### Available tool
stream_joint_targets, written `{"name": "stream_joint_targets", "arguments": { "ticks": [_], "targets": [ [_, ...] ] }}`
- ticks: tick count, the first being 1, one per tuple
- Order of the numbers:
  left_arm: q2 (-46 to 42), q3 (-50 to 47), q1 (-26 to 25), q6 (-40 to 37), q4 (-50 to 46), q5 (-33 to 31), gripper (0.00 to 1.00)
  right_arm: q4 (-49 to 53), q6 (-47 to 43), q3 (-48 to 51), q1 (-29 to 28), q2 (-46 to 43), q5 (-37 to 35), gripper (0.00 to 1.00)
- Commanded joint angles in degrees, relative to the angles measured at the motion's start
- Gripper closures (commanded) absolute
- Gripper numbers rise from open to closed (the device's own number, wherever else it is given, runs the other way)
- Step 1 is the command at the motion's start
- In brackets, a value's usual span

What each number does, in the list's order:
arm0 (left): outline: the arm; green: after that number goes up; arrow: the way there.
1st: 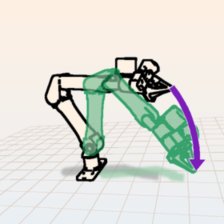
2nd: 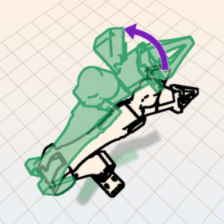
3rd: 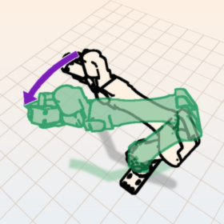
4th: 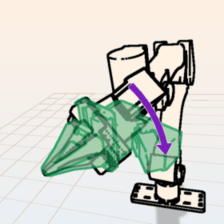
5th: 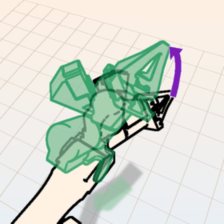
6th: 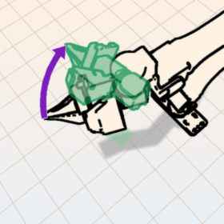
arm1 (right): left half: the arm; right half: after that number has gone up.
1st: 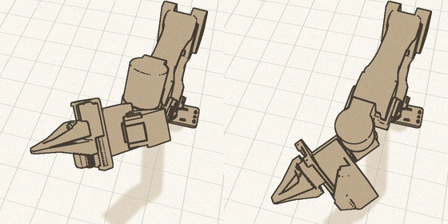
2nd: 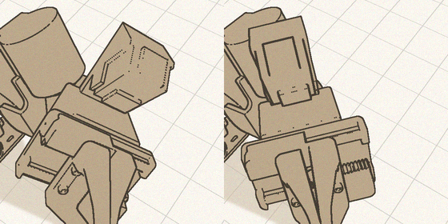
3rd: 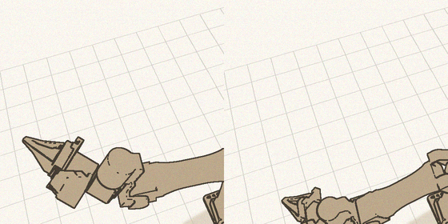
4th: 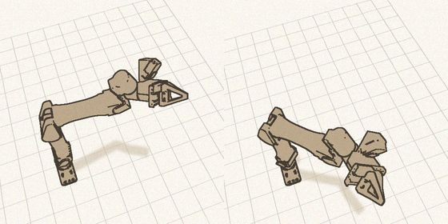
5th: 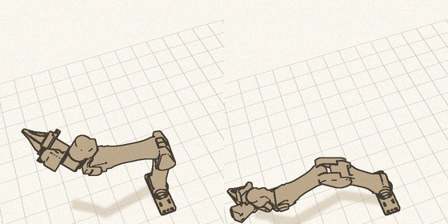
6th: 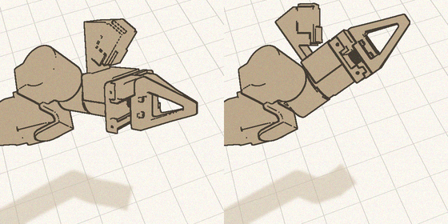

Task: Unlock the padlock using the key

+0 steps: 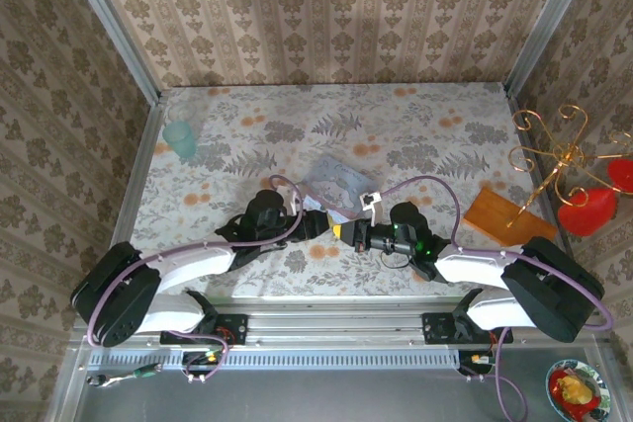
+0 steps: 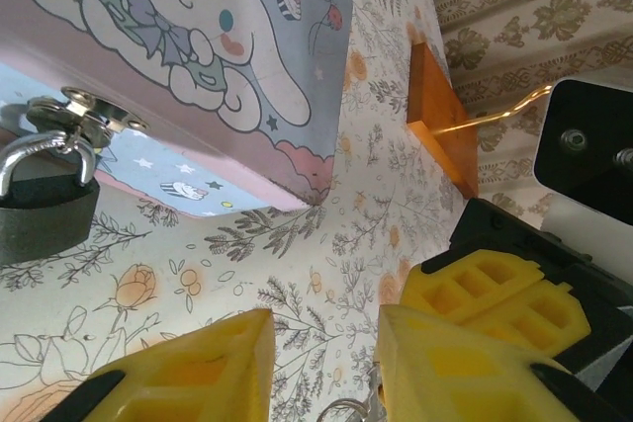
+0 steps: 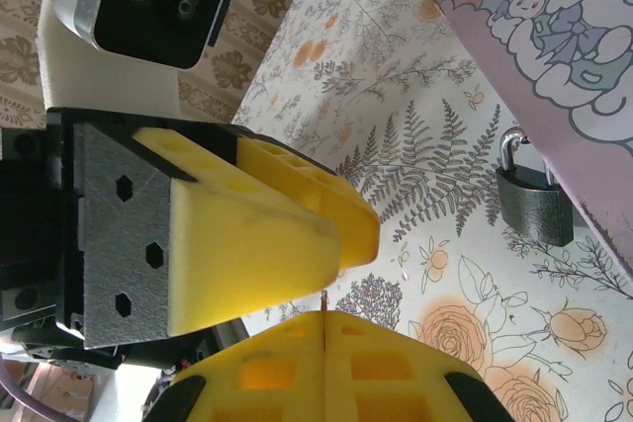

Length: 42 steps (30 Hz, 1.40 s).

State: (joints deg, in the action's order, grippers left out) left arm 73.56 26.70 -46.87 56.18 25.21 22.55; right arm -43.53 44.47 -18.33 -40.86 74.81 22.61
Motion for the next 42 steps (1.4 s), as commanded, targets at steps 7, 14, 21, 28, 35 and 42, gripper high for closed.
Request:
{"name": "stream_joint_targets", "arguments": {
  "ticks": [7,14,21,28,35,42],
  "targets": [
    [2.50,0.90,-0.59,4.03,7.29,1.94,0.72,-2.35,-1.51,-1.18,-0.58,0.25,-1.65,1.00],
    [3.51,1.08,-1.42,5.34,8.01,2.37,0.75,-2.70,-1.26,-1.01,-0.62,0.34,-2.57,1.00],
    [3.65,1.34,-2.05,6.17,7.94,2.15,0.88,-3.49,-0.65,-0.79,-0.58,0.53,-3.87,1.00],
    [3.52,1.51,-2.52,6.65,7.57,1.28,0.97,-4.93,0.89,0.13,-0.55,0.46,-5.89,1.00],
    [3.43,1.54,-2.23,6.48,6.25,-1.13,1.00,-4.58,2.67,0.72,-0.58,-0.56,-7.18,1.00],
    [3.52,1.60,-2.08,7.91,7.22,-3.59,1.00,-3.37,4.71,0.85,-0.57,-2.13,-8.80,0.93]
  ]
}}
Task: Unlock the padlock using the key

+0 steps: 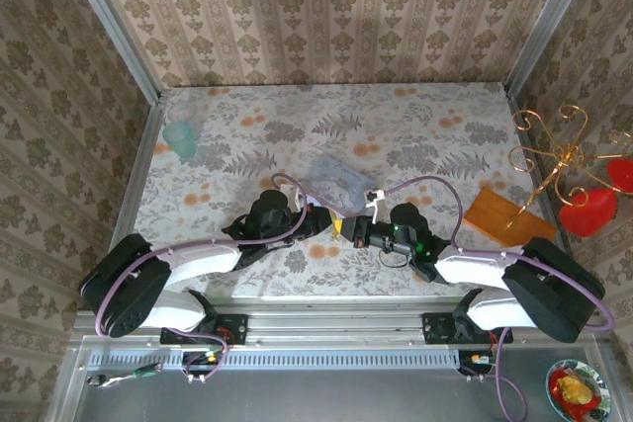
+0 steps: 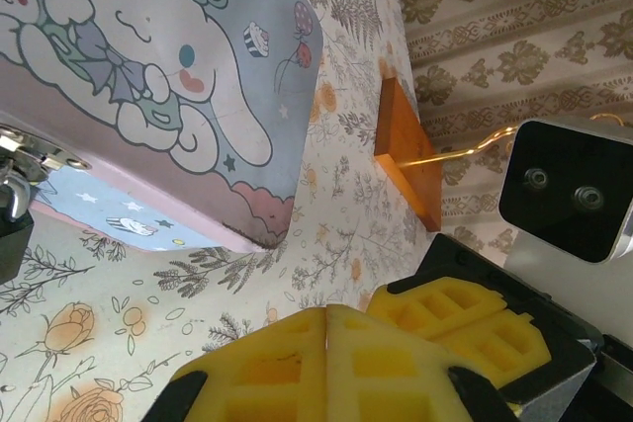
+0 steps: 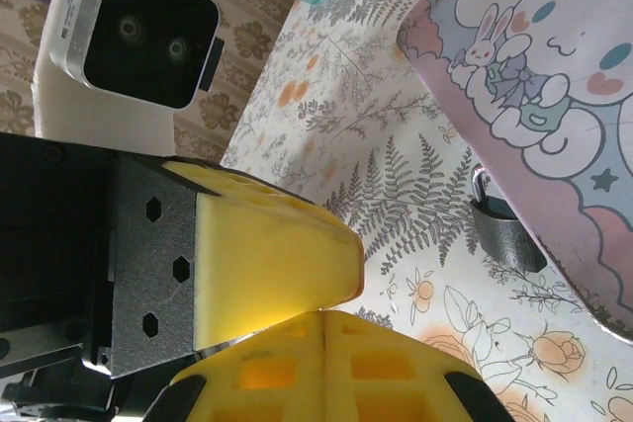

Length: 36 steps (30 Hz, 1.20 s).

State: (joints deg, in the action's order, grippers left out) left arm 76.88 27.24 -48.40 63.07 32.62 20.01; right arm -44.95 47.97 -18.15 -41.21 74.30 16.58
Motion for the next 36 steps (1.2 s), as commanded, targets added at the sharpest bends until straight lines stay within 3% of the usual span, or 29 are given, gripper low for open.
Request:
{"name": "stream_joint_targets", "arguments": {
  "ticks": [1,5,10,16,23,36],
  "targets": [
    [0.20,1.06,-0.34,1.16,-0.18,-1.41,1.00,-1.90,1.39,0.81,-0.24,-1.94,-2.90,0.91],
    [0.13,0.88,0.41,1.42,-0.12,-2.63,1.00,-1.19,2.28,1.12,-0.22,-3.47,-3.28,0.84],
    [-0.29,-0.09,1.67,2.91,2.77,-4.67,1.00,0.16,8.14,3.00,0.16,-6.59,-6.62,0.65],
    [-0.60,0.10,3.07,4.11,5.89,-7.47,1.00,3.93,16.07,3.63,-1.24,-12.28,-12.51,0.57],
    [1.92,1.58,3.37,5.08,11.28,-6.56,1.00,5.91,19.62,4.88,-3.09,-17.39,-19.38,0.45],
    [3.48,3.23,1.33,6.47,15.09,-6.30,1.00,-7.71,23.99,5.79,-3.82,-10.15,-18.50,0.40]
  ]
}}
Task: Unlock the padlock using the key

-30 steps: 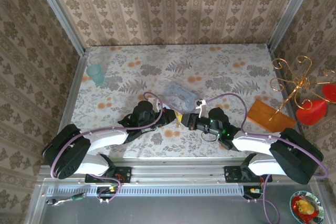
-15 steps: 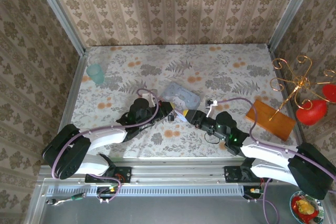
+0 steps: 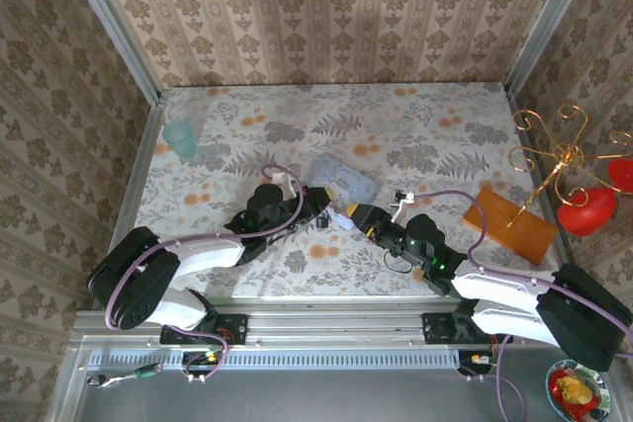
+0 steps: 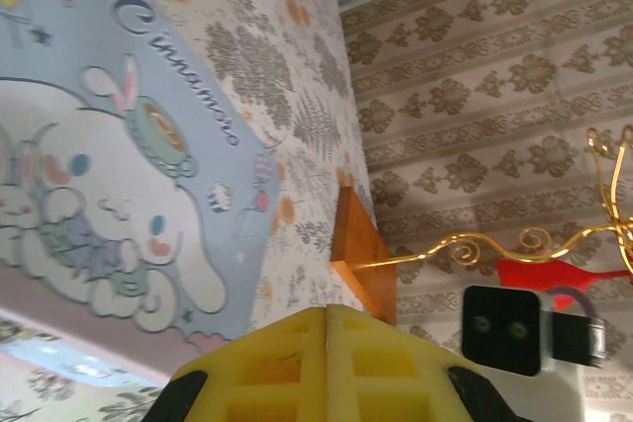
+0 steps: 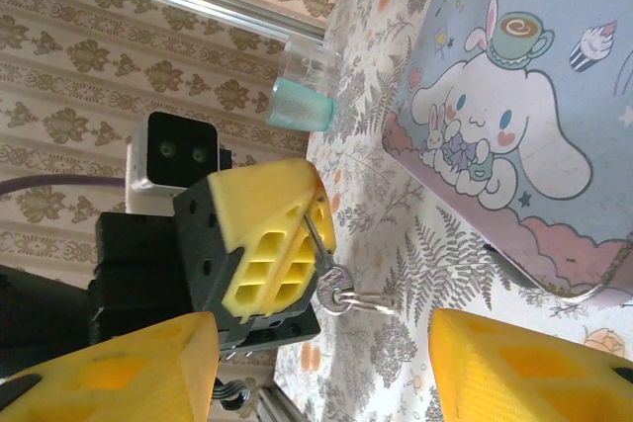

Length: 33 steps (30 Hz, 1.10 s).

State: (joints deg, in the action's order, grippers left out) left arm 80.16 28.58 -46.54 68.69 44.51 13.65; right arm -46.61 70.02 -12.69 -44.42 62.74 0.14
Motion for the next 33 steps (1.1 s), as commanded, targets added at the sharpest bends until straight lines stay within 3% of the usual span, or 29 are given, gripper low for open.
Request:
{"name": "stream_joint_targets", "arguments": {
  "ticks": [1,18,26,33],
  "targets": [
    [0.17,1.92,-0.65,0.97,3.37,0.06,1.00,-7.21,2.20,0.33,-0.70,2.19,-2.08,0.40],
    [-0.70,1.39,-1.94,3.29,6.07,0.23,1.00,-11.16,1.00,-0.49,-1.03,6.60,-2.04,0.42],
    [-0.23,1.31,-2.85,3.65,7.13,-0.03,1.00,-20.95,1.87,-1.04,-1.14,13.52,0.19,0.49],
    [0.11,0.82,-2.77,4.08,7.53,-0.35,1.00,-21.59,1.72,-0.44,-1.13,14.58,-0.57,0.60]
  ]
}}
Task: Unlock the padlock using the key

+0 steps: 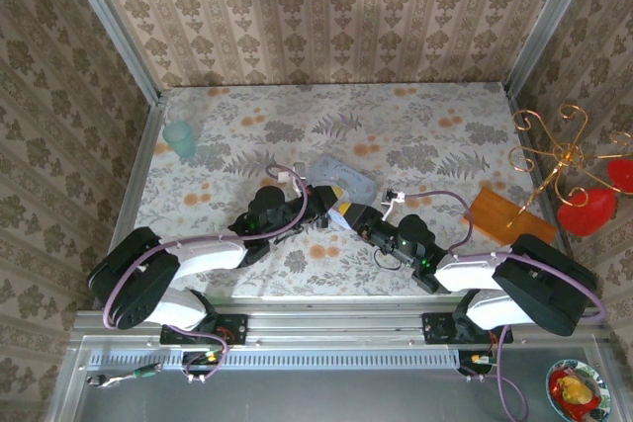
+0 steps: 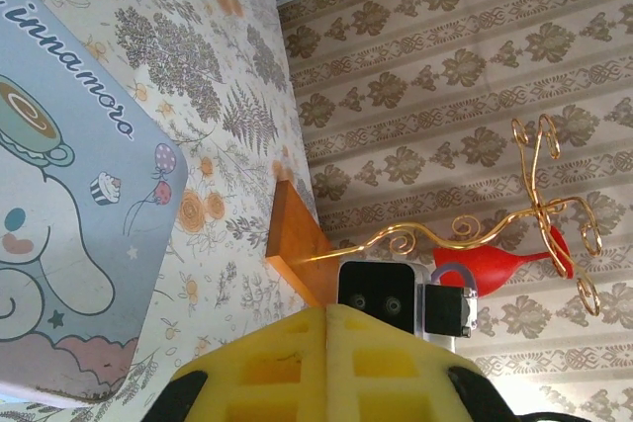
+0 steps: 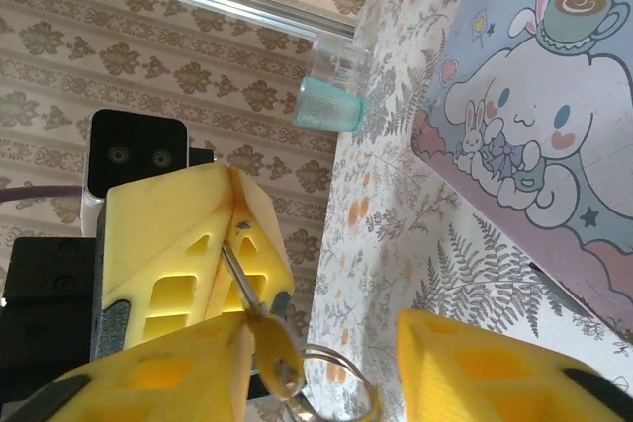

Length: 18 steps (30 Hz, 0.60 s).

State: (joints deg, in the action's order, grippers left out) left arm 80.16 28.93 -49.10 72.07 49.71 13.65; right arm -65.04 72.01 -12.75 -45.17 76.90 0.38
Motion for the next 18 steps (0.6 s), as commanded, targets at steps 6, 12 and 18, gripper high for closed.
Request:
{"name": "stream_joint_targets", "arguments": {
  "ticks": [6,12,18],
  "targets": [
    [0.39,0.01,-0.11,0.67,2.36,-0.86,1.00,-3.19,-0.40,-0.48,-0.49,0.44,-0.62,0.74],
    [0.52,-0.36,0.23,0.66,2.49,-1.17,1.00,-3.17,-0.46,-0.56,-0.65,0.70,-0.73,0.83],
    [0.86,-0.60,0.45,0.44,2.30,-1.28,1.00,-3.21,-0.55,-0.67,-0.88,1.06,-0.65,0.93]
  ]
}}
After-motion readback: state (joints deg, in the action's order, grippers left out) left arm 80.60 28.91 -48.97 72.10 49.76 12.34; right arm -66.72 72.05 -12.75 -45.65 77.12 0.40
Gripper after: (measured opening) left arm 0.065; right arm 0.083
